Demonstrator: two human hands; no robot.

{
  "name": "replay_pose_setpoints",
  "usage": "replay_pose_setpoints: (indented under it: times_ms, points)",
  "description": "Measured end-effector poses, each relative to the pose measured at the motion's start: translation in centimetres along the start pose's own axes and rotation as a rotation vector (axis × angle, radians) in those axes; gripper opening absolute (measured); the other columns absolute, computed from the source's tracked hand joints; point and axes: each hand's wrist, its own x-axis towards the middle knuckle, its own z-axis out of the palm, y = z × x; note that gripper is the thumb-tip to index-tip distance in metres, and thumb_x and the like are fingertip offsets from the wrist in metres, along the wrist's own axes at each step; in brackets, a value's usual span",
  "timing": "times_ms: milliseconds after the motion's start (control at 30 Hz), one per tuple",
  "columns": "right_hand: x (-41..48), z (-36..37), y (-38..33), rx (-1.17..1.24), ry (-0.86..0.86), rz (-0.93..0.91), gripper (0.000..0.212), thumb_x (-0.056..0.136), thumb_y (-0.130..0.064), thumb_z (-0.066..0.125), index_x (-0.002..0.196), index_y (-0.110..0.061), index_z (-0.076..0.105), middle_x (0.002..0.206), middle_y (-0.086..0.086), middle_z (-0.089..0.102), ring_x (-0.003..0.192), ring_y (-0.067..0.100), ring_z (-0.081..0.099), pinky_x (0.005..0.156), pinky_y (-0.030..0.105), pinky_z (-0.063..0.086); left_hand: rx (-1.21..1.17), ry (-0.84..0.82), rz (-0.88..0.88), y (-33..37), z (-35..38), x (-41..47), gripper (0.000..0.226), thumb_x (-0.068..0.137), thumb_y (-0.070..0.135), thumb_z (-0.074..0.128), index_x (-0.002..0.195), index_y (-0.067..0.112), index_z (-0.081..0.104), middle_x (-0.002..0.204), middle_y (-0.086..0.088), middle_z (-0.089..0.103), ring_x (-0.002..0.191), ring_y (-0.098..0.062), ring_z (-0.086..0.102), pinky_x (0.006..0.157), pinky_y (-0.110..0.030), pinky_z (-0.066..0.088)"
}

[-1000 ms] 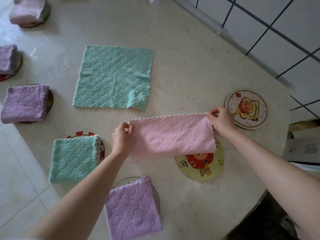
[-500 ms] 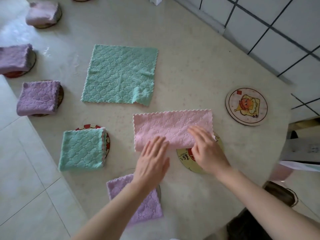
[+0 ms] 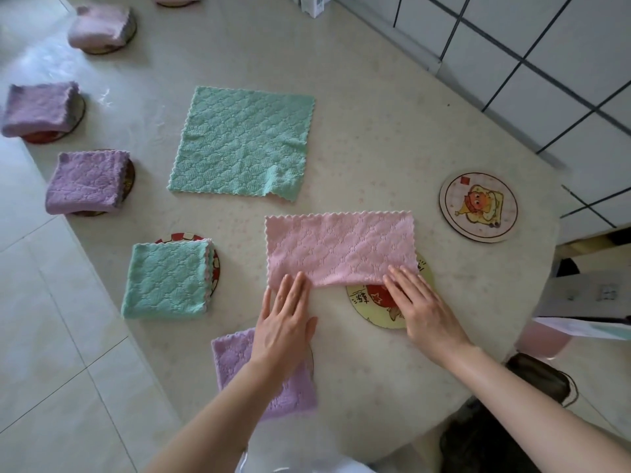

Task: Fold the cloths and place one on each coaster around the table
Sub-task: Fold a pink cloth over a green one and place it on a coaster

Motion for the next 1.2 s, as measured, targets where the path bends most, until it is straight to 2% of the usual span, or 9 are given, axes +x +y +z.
replay_pose_setpoints:
  times_ms: [100, 233, 400, 533, 700, 833, 1000, 1100, 1200]
  points:
    - [-0.7, -0.3, 0.9, 0.031, -0.021, 0.024, 0.08, 0.074, 0.018, 0.051, 0.146, -0.011, 0.03, 0.153, 0.006, 0.027, 0.143, 0.021, 0.022, 0.113, 0.042, 0.03, -0.005, 0.003, -0.101, -0.7, 0.0, -0.8, 0.064, 0.094, 0.042, 0.029, 0.148, 0.01, 0.026, 0.156, -0.004, 0.022, 0.145, -0.022, 0.016, 0.114, -0.043, 0.012]
    - [-0.1, -0.8, 1.5, 0.029, -0.019, 0.01, 0.073, 0.071, 0.016, 0.062, 0.138, -0.009, 0.045, 0.143, 0.008, 0.045, 0.134, 0.025, 0.04, 0.107, 0.04, 0.039, -0.017, 0.022, -0.195, -1.1, -0.3, -1.1, 0.068, 0.093, 0.049, 0.018, 0.149, 0.01, 0.024, 0.157, -0.002, 0.017, 0.146, -0.016, 0.008, 0.118, -0.04, 0.007]
    - [1.3, -1.5, 1.4, -0.06, -0.025, -0.037, 0.07, 0.058, 0.011, 0.075, 0.123, -0.007, 0.059, 0.124, 0.009, 0.059, 0.113, 0.03, 0.056, 0.088, 0.039, 0.052, -0.021, -0.014, -0.268, -0.7, -1.1, -0.7, 0.079, 0.086, 0.055, -0.001, 0.151, 0.012, 0.012, 0.159, 0.0, 0.005, 0.146, -0.014, -0.001, 0.118, -0.04, 0.001]
    - [2.5, -2.1, 1.0, -0.125, -0.054, -0.056, 0.064, 0.055, 0.004, 0.081, 0.114, -0.009, 0.06, 0.116, 0.008, 0.06, 0.1, 0.029, 0.058, 0.079, 0.039, 0.052, -0.047, -0.029, -0.288, -0.2, -1.5, -0.4, 0.067, 0.097, 0.048, 0.016, 0.151, 0.01, 0.011, 0.16, -0.003, 0.003, 0.147, -0.017, 0.0, 0.118, -0.04, 0.002]
    - [4.1, -3.0, 0.8, -0.135, -0.011, -0.072, 0.038, 0.067, 0.007, 0.069, 0.098, -0.012, 0.06, 0.093, 0.005, 0.06, 0.081, 0.025, 0.055, 0.067, 0.038, 0.051, -0.119, -0.06, -0.282, 0.4, -2.0, -0.1, 0.067, 0.1, 0.041, 0.026, 0.151, 0.006, 0.003, 0.159, -0.009, -0.003, 0.147, -0.022, -0.002, 0.118, -0.036, 0.005]
    - [4.1, -4.2, 1.0, -0.109, 0.021, -0.076, 0.029, 0.07, 0.005, 0.067, 0.091, -0.012, 0.059, 0.088, 0.003, 0.059, 0.078, 0.023, 0.054, 0.067, 0.035, 0.048, -0.082, -0.073, -0.216, -0.8, -2.5, 0.4, 0.067, 0.099, 0.038, 0.032, 0.151, 0.007, 0.005, 0.16, -0.008, -0.002, 0.147, -0.024, -0.001, 0.119, -0.038, 0.007]
    - [1.6, -5.0, -0.9, 0.091, 0.059, -0.163, 0.022, 0.068, 0.004, 0.062, 0.084, -0.011, 0.058, 0.084, 0.003, 0.053, 0.078, 0.021, 0.052, 0.068, 0.032, 0.047, -0.039, -0.107, -0.27, -0.6, -3.7, 1.6, 0.073, 0.095, 0.042, 0.042, 0.152, 0.018, 0.003, 0.16, -0.004, -0.007, 0.146, -0.029, -0.008, 0.119, -0.045, 0.002]
    - [-0.9, -5.0, -2.8, 0.236, 0.064, -0.199, 0.027, 0.068, 0.005, 0.059, 0.09, -0.011, 0.058, 0.087, 0.003, 0.05, 0.079, 0.02, 0.051, 0.074, 0.025, 0.043, -0.06, -0.093, -0.089, 2.5, -3.9, 1.7, 0.078, 0.092, 0.039, 0.05, 0.152, 0.021, 0.003, 0.16, -0.004, -0.002, 0.147, -0.026, -0.005, 0.12, -0.042, 0.005]
    - [-2.7, -5.2, -4.6, 0.349, 0.053, -0.192, 0.029, 0.075, 0.003, 0.058, 0.1, -0.012, 0.059, 0.092, 0.001, 0.052, 0.083, 0.014, 0.052, 0.075, 0.02, 0.042, -0.121, -0.06, 0.005, 5.9, -3.3, 1.0, 0.074, 0.09, 0.033, 0.053, 0.151, 0.017, 0.014, 0.158, -0.005, 0.016, 0.146, -0.025, 0.01, 0.118, -0.036, 0.016]
